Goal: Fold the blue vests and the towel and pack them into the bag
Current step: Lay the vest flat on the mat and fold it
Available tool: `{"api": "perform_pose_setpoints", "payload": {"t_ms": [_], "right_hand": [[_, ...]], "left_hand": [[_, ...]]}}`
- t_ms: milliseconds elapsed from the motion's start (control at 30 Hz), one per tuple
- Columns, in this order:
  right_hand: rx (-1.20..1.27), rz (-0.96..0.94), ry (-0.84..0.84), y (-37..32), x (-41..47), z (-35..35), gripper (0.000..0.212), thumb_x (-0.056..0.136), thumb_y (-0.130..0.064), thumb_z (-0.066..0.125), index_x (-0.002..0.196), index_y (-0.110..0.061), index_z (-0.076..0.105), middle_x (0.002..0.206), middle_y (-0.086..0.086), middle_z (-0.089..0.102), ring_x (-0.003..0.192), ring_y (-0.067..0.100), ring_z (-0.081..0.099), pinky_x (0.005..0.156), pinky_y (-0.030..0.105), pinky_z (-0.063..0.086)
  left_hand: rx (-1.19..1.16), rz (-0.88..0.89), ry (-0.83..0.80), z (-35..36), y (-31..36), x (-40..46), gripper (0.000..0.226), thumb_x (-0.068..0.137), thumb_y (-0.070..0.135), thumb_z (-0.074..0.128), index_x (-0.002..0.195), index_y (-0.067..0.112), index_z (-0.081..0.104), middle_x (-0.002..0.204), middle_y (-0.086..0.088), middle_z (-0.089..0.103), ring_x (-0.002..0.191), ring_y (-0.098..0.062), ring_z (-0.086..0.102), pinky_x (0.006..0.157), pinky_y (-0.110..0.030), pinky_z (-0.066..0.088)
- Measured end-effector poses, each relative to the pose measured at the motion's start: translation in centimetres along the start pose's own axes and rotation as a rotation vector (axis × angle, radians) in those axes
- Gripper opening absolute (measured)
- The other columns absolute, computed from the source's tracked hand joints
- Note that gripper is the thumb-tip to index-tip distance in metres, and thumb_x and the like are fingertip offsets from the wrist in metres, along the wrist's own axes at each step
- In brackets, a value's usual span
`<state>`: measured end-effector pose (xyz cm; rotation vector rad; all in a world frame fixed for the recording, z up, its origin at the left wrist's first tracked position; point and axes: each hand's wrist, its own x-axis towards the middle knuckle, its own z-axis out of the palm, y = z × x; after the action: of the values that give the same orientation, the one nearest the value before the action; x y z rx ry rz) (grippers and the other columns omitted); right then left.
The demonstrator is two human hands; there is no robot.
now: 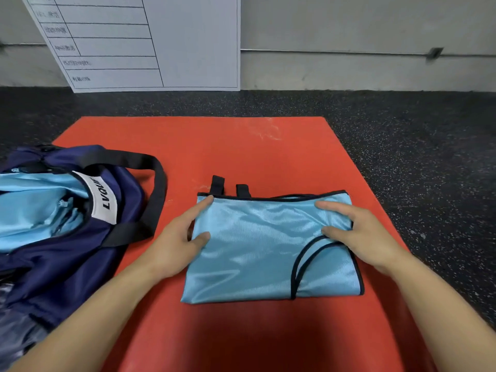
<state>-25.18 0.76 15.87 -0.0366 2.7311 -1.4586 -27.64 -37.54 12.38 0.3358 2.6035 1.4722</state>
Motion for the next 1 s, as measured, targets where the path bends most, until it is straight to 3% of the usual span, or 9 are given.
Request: {"api": "perform_pose_setpoints", "payload": {"t_ms": [100, 233, 367, 400, 467, 567, 733, 900, 1000], "right_hand": [[-0.117, 0.014, -0.003, 0.4, 0.6, 0.2, 0.052, 0.086, -0.016, 0.079, 0.132, -0.037, 0.066, 0.133, -0.021, 0.063, 0.126, -0.003, 0.055, 0.109, 0.022, 0.038], [-0.342, 0.007, -0.004, 1.3, 0.9, 0.1, 0.057, 0.089, -0.026, 0.076, 0.143, -0.031, 0.058, 0.141, -0.012, 0.056, 0.130, 0.008, 0.051, 0.104, 0.019, 0.032], [-0.627, 0.086, 0.257, 0.8, 0.7, 0.1, 0.056, 0.095, -0.035, 0.064, 0.149, -0.025, 0.052, 0.161, -0.002, 0.038, 0.144, 0.023, 0.040, 0.117, 0.040, 0.036], [-0.688, 0.023, 0.336, -0.2, 0.4, 1.2, 0.054, 0.098, -0.035, 0.060, 0.149, -0.022, 0.051, 0.163, 0.004, 0.035, 0.146, 0.027, 0.037, 0.119, 0.044, 0.035], [-0.703, -0.209, 0.340, -2.7, -0.2, 4.9, 0.049, 0.103, -0.031, 0.051, 0.149, -0.013, 0.051, 0.163, 0.013, 0.034, 0.150, 0.032, 0.032, 0.124, 0.047, 0.027], [-0.678, -0.364, 0.116, -4.7, -1.0, 11.4, 0.057, 0.105, -0.034, 0.035, 0.156, -0.010, 0.037, 0.168, 0.008, 0.024, 0.157, 0.025, 0.016, 0.127, 0.046, 0.015], [-0.813, -0.234, -0.102, -3.4, -1.8, 14.0, 0.073, 0.099, -0.054, 0.005, 0.164, -0.021, 0.010, 0.172, -0.003, 0.002, 0.158, 0.016, -0.007, 0.128, 0.046, 0.003], [-0.888, 0.055, 0.012, -0.4, -0.3, 8.8, 0.070, 0.103, -0.056, 0.011, 0.164, -0.022, 0.003, 0.171, -0.003, -0.006, 0.157, 0.017, -0.010, 0.127, 0.040, -0.006], [-0.908, 0.157, 0.097, 0.1, -0.5, 7.4, 0.066, 0.107, -0.049, 0.013, 0.164, -0.018, 0.004, 0.172, 0.000, -0.005, 0.158, 0.019, -0.009, 0.127, 0.039, -0.007]], "left_hand": [[0.048, -0.017, 0.016, 0.1, -0.1, 0.6, 0.074, 0.094, 0.008, 0.066, 0.154, 0.040, 0.038, 0.150, 0.018, 0.050, 0.138, -0.007, 0.048, 0.118, -0.044, 0.037], [0.275, -0.040, 0.052, 0.3, 0.5, 0.2, 0.067, 0.090, 0.021, 0.063, 0.153, 0.026, 0.042, 0.155, 0.006, 0.043, 0.140, -0.015, 0.045, 0.118, -0.034, 0.034], [0.729, 0.088, 0.295, 0.4, 2.8, -1.0, 0.061, 0.082, 0.021, 0.065, 0.142, 0.018, 0.052, 0.149, -0.006, 0.040, 0.112, -0.032, 0.063, 0.081, -0.044, 0.056], [0.773, 0.190, 0.348, 0.9, 3.4, -1.0, 0.057, 0.083, 0.017, 0.062, 0.139, 0.015, 0.054, 0.148, -0.009, 0.042, 0.112, -0.034, 0.061, 0.081, -0.045, 0.056], [0.756, 0.360, 0.302, 2.8, 4.3, -1.0, 0.054, 0.087, 0.016, 0.052, 0.141, 0.007, 0.054, 0.153, -0.014, 0.043, 0.128, -0.033, 0.053, 0.101, -0.047, 0.049], [0.772, 0.436, 0.170, 6.7, 3.6, -1.3, 0.057, 0.096, 0.020, 0.038, 0.149, -0.001, 0.044, 0.160, -0.017, 0.035, 0.148, -0.031, 0.035, 0.118, -0.046, 0.028], [0.882, 0.342, 0.112, 7.8, 0.7, -1.5, 0.065, 0.098, 0.034, 0.032, 0.150, -0.003, 0.041, 0.160, -0.019, 0.033, 0.149, -0.030, 0.033, 0.121, -0.044, 0.022], [0.896, 0.161, 0.074, 5.7, -0.1, -1.6, 0.080, 0.096, 0.057, 0.015, 0.161, 0.010, 0.020, 0.168, -0.007, 0.016, 0.156, -0.019, 0.012, 0.127, -0.038, 0.007], [0.881, 0.118, 0.111, 5.3, 0.5, -1.6, 0.080, 0.096, 0.055, 0.015, 0.161, 0.010, 0.018, 0.168, -0.007, 0.016, 0.156, -0.021, 0.011, 0.127, -0.036, 0.003]]}}
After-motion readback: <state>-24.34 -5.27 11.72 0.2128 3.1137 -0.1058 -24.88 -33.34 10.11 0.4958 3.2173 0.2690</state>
